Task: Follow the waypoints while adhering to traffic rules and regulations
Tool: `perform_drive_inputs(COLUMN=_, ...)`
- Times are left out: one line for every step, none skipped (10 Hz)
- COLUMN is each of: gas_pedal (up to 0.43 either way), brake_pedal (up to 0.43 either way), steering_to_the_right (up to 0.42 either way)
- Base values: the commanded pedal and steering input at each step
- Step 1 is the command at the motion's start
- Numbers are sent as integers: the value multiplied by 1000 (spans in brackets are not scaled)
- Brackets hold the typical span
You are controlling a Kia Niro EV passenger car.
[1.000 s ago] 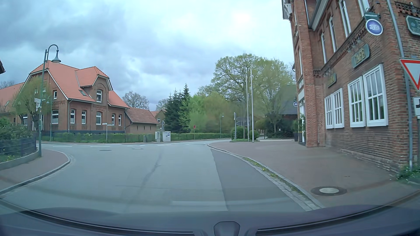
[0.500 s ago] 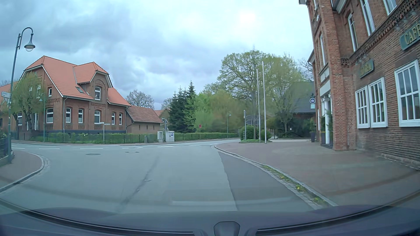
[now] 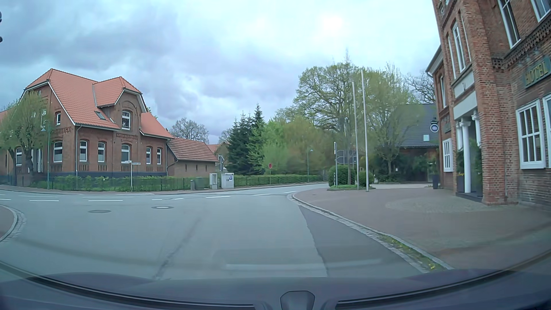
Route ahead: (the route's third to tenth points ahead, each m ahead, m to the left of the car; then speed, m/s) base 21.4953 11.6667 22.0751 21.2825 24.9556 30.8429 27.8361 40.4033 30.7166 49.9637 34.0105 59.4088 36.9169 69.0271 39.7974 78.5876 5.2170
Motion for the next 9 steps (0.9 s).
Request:
perform_drive_inputs(gas_pedal=0, brake_pedal=24, steering_to_the_right=-37)
perform_drive_inputs(gas_pedal=0, brake_pedal=67, steering_to_the_right=-43)
perform_drive_inputs(gas_pedal=0, brake_pedal=91, steering_to_the_right=-52)
perform_drive_inputs(gas_pedal=0, brake_pedal=98, steering_to_the_right=-58)
perform_drive_inputs(gas_pedal=0, brake_pedal=110, steering_to_the_right=-65)
perform_drive_inputs(gas_pedal=0, brake_pedal=110, steering_to_the_right=-68)
perform_drive_inputs(gas_pedal=0, brake_pedal=122, steering_to_the_right=-68)
perform_drive_inputs(gas_pedal=0, brake_pedal=128, steering_to_the_right=-70)
perform_drive_inputs(gas_pedal=0, brake_pedal=128, steering_to_the_right=-76)
